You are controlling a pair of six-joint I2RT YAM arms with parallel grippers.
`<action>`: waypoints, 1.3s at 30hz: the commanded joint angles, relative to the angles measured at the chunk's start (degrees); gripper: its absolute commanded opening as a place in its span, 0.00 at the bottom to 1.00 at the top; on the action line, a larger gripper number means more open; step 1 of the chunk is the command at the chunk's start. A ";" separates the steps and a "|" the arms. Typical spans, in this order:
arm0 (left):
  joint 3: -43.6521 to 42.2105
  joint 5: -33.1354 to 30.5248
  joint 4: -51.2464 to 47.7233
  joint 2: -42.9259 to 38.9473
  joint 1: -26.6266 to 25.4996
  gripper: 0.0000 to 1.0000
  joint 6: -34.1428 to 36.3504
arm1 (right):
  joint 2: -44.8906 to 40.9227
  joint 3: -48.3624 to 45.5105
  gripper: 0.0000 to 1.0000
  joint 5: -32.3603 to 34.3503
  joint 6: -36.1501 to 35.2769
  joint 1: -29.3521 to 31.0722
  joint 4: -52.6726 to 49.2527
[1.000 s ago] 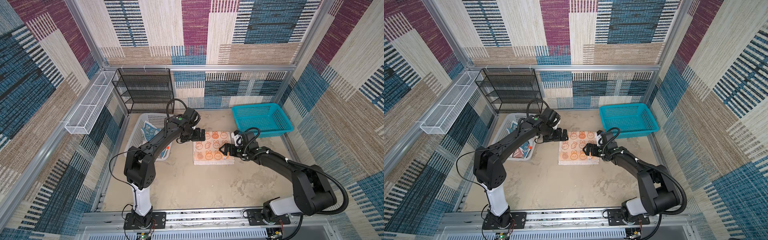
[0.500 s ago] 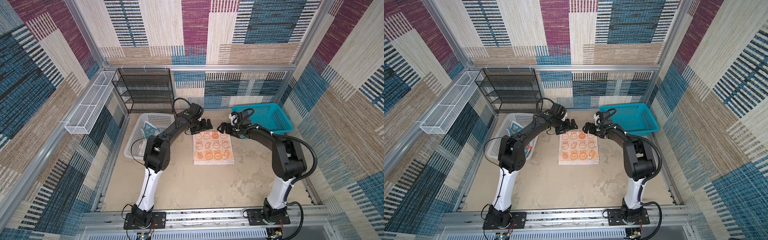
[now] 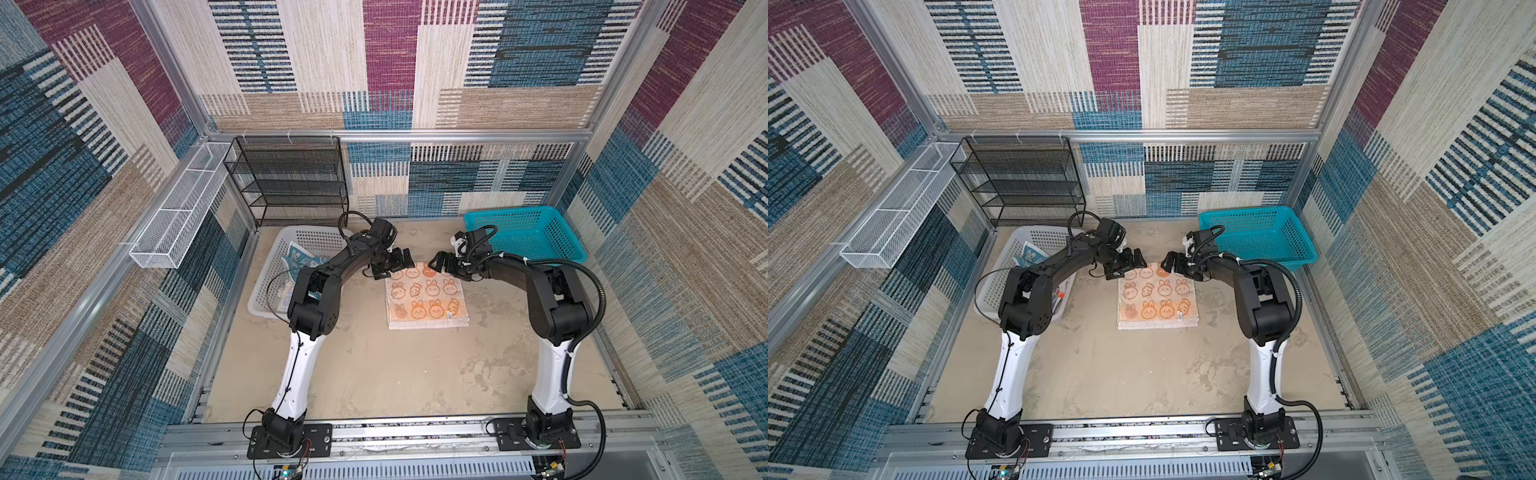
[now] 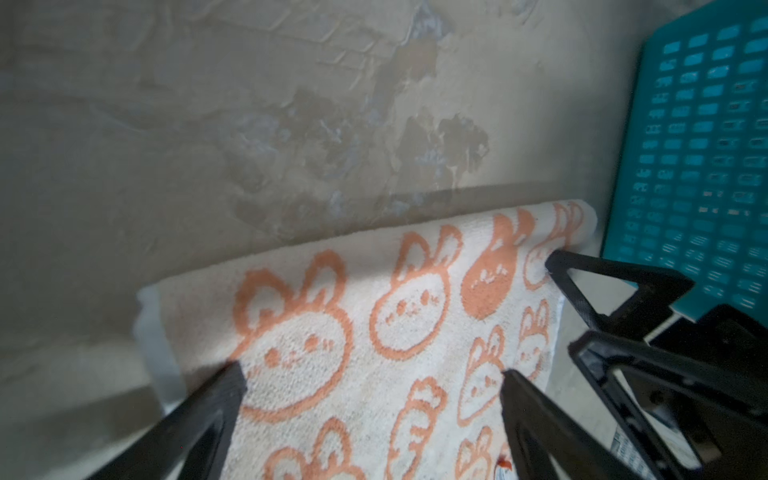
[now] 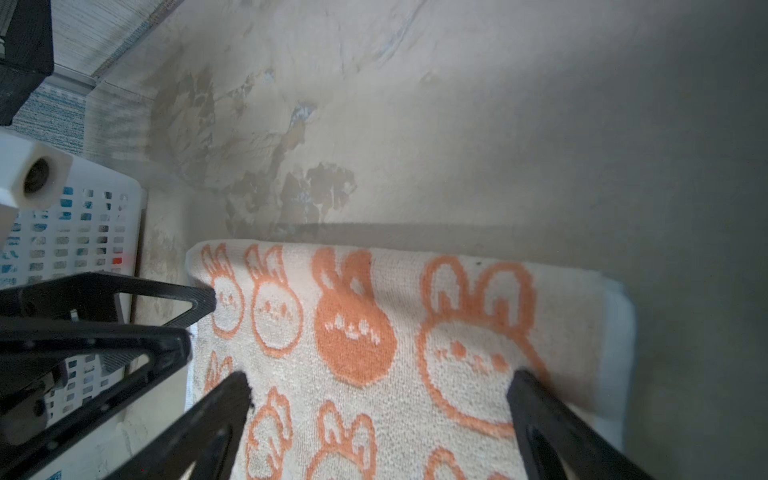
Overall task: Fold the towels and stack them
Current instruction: 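Move both open grippers to the towel edge farthest from the robot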
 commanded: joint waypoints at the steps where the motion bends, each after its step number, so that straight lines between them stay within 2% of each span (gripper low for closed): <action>1: -5.21 -2.17 0.26 -2.00 0.32 1.00 0.99 | -0.48 -2.92 0.99 0.41 0.13 0.14 -0.50; 10: -23.10 -2.80 5.55 -12.82 0.02 1.00 -0.36 | -8.80 -16.58 0.99 3.09 0.09 4.46 2.30; 13: -26.90 -3.65 6.36 -17.24 -0.76 1.00 0.56 | -12.57 -18.37 0.99 1.46 0.05 4.97 1.87; 19: -22.05 -7.67 0.54 -22.61 -1.77 1.00 5.04 | -17.69 -12.59 0.99 10.02 -4.83 3.92 -5.31; 21: -21.08 -10.38 -1.08 -23.83 -1.79 1.00 6.81 | -17.40 -11.37 1.00 10.97 -6.28 2.88 -6.55; 24: -19.75 -12.83 -3.30 -23.45 -1.70 1.00 8.83 | -15.14 -9.14 0.95 14.04 -8.07 2.51 -8.74; 32: -21.98 -13.03 -3.22 -22.23 -1.70 1.00 9.17 | -9.30 -8.06 0.85 14.46 -9.06 2.56 -7.69; 39: -21.27 -13.21 -3.50 -21.61 -1.70 1.00 9.70 | -5.34 -7.77 0.69 14.60 -8.91 2.51 -5.87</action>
